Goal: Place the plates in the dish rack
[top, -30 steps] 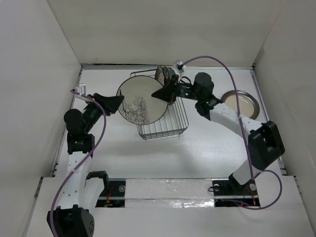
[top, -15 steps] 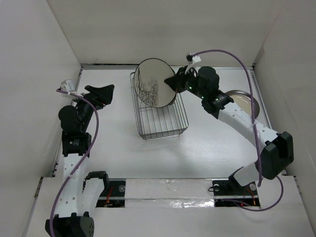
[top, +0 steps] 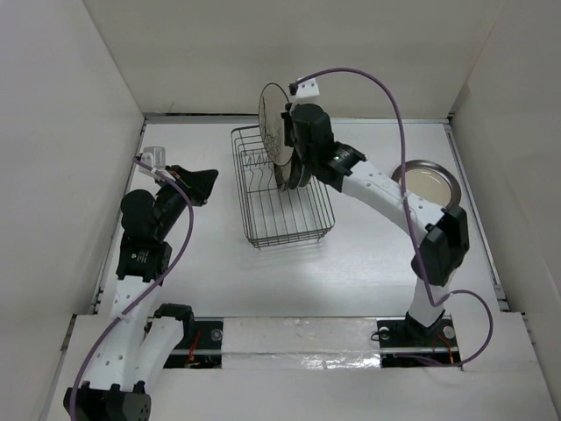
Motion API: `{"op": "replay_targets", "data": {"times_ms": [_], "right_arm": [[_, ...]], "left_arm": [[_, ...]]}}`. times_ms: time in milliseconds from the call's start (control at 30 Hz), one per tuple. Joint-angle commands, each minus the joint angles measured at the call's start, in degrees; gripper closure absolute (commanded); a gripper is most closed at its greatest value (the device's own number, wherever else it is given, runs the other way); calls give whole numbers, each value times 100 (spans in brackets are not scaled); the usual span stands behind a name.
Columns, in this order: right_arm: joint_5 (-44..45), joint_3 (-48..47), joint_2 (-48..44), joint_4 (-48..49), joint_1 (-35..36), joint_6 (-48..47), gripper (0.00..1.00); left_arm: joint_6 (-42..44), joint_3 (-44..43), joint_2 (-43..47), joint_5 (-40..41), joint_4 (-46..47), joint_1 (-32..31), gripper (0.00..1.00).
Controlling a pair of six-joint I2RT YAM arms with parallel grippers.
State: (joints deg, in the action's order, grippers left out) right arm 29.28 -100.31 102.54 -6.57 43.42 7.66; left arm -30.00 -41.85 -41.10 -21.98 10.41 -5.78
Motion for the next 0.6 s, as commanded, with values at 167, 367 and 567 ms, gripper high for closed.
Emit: {"op": "replay_targets", "data": {"times_ms": [167,367,567], "right_arm": [[1862,-1042,696,367,308,-581,100],[2047,-990,1004,481,439,-503,100],[1793,-657,1163,393,439,-29,100]], "left_arm": [[617,159,120,-52,-101,-494,84],[679,72,67,-80,-171,-670,81],[732,36,76,-17,-259,-731,78]]}}
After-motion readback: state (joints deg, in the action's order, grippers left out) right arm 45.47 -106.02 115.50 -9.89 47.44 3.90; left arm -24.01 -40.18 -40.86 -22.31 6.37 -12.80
